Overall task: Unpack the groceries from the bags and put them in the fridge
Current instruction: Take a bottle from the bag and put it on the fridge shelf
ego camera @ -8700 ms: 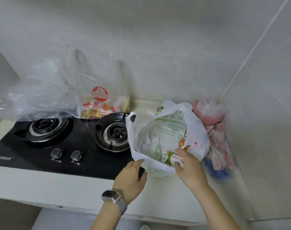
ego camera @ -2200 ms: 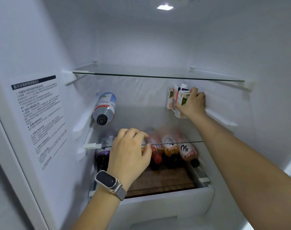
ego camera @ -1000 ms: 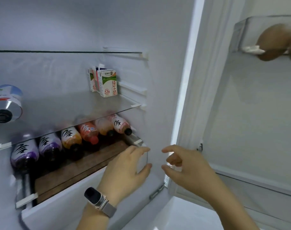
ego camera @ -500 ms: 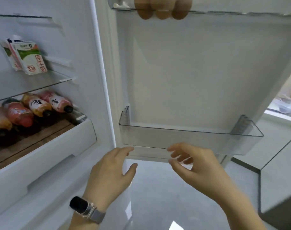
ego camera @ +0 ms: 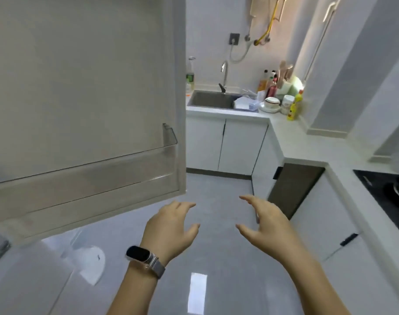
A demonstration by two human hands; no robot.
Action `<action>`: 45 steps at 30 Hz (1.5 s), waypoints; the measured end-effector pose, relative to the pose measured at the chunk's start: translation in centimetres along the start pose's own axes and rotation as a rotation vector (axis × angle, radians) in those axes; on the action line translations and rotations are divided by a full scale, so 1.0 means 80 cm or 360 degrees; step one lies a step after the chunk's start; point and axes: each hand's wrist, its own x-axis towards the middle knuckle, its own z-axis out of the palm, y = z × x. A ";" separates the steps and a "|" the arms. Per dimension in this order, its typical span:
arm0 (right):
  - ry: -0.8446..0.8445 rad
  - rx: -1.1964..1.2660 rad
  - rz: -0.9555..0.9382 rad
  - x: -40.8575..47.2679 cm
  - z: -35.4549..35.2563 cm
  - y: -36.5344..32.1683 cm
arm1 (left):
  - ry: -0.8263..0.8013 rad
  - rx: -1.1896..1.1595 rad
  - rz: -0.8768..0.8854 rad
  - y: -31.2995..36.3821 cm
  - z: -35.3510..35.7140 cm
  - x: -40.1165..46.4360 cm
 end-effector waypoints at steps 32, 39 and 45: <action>0.1088 0.0058 0.1994 -0.170 -0.111 0.359 | -0.0877 0.0003 0.1890 0.486 0.284 0.233; 0.1146 0.0054 0.2166 -0.255 -0.144 0.430 | -0.0982 -0.0030 0.2104 0.621 0.335 0.186; 0.1148 0.0057 0.2235 -0.318 -0.177 0.489 | -0.1148 -0.0071 0.2160 0.710 0.374 0.144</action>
